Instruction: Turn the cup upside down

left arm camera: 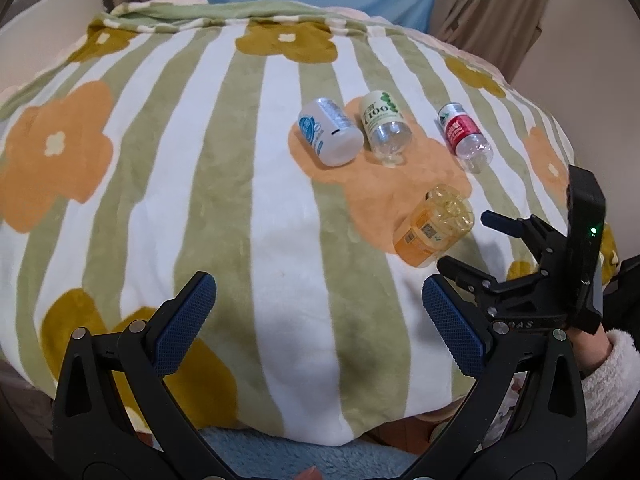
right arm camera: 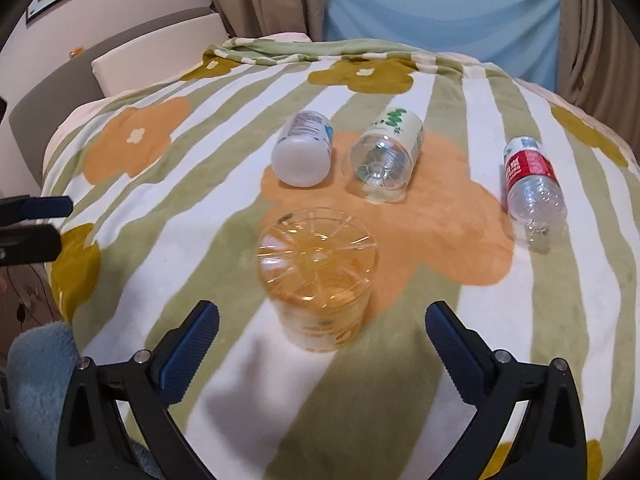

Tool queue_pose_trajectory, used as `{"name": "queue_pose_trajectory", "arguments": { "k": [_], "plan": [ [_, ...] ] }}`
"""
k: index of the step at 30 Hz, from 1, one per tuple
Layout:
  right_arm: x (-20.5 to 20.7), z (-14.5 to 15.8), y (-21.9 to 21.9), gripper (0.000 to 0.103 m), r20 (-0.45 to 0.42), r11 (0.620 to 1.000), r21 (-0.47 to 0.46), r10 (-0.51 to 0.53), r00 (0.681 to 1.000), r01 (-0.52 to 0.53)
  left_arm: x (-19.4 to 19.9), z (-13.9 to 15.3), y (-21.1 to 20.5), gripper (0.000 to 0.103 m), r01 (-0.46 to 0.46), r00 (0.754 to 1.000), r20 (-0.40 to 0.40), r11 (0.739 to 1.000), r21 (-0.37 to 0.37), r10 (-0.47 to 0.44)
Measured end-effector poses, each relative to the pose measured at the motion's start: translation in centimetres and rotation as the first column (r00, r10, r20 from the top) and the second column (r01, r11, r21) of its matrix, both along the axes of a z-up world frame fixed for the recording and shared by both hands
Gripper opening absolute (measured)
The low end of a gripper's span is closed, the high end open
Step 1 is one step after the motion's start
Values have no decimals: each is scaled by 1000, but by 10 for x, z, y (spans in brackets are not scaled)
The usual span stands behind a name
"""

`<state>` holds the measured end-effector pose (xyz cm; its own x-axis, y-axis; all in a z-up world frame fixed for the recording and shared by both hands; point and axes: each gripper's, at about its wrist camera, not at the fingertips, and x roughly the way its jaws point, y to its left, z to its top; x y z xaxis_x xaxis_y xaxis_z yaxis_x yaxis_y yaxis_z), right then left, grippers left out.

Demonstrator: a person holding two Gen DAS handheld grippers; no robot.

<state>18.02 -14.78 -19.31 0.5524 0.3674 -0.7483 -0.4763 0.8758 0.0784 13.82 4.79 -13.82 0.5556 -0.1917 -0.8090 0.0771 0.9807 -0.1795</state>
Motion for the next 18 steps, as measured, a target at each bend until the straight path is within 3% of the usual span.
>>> {"name": "queue_pose_trajectory", "arguments": {
  "k": [6,10,13,18],
  "plan": [
    [-31,46,-8,103,107,1000,5,9,994,-9,-18,30,-12,103,5,997,83,1000,17,-6],
    [-55,96,-23,103,198,998,49,-44,979,35,-27,65,-22,103,10,983,184,1000,16,-13],
    [-73,140,-33,103,283,993,69,-107,953,91,-33,98,-30,103,11,959,283,999,32,-20],
    [-96,191,-47,103,363,973,155,-219,906,173,-49,147,-45,103,-24,894,447,997,72,-11]
  ]
}}
